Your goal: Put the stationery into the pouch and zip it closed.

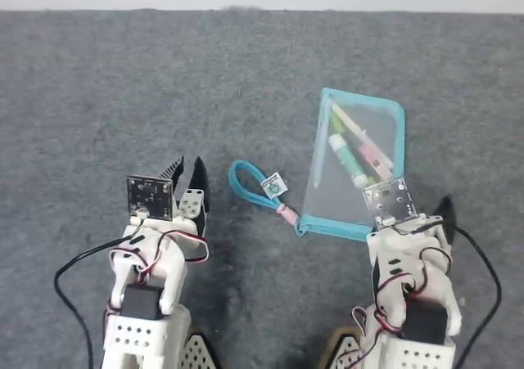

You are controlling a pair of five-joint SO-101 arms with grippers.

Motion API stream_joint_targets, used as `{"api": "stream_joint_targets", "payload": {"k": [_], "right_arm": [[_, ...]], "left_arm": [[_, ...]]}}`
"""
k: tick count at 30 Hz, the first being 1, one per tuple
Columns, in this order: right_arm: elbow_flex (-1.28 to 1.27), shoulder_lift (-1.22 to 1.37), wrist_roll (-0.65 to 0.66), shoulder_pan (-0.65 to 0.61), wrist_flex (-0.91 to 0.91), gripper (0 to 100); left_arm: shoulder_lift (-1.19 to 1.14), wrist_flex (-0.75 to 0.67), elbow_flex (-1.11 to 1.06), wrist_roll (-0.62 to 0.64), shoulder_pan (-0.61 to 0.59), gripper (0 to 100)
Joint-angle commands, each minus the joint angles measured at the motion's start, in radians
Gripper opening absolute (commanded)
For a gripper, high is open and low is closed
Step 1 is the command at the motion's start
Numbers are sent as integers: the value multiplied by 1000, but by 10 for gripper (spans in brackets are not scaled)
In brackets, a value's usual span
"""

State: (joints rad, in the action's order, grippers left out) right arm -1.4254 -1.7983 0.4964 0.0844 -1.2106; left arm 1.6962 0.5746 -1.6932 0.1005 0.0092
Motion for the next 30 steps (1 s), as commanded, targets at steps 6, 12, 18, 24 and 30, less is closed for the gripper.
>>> {"api": "stream_joint_targets", "payload": {"k": [6, 12, 18, 24, 30], "right_arm": [[-8, -16, -175, 1, 5, 16], [-123, -16, -178, 2, 8, 71], [-258, -18, -178, 4, 10, 74], [-258, -16, -178, 4, -59, 70], [-258, -16, -178, 1, -102, 70]], "left_arm": [[20, -31, 128, 133, -140, 90], [18, -35, 65, 166, -126, 90], [2, 133, -1, 166, -166, 90], [-5, 382, -1, 164, -267, 87], [3, 509, -1, -6, -368, 2]]}}
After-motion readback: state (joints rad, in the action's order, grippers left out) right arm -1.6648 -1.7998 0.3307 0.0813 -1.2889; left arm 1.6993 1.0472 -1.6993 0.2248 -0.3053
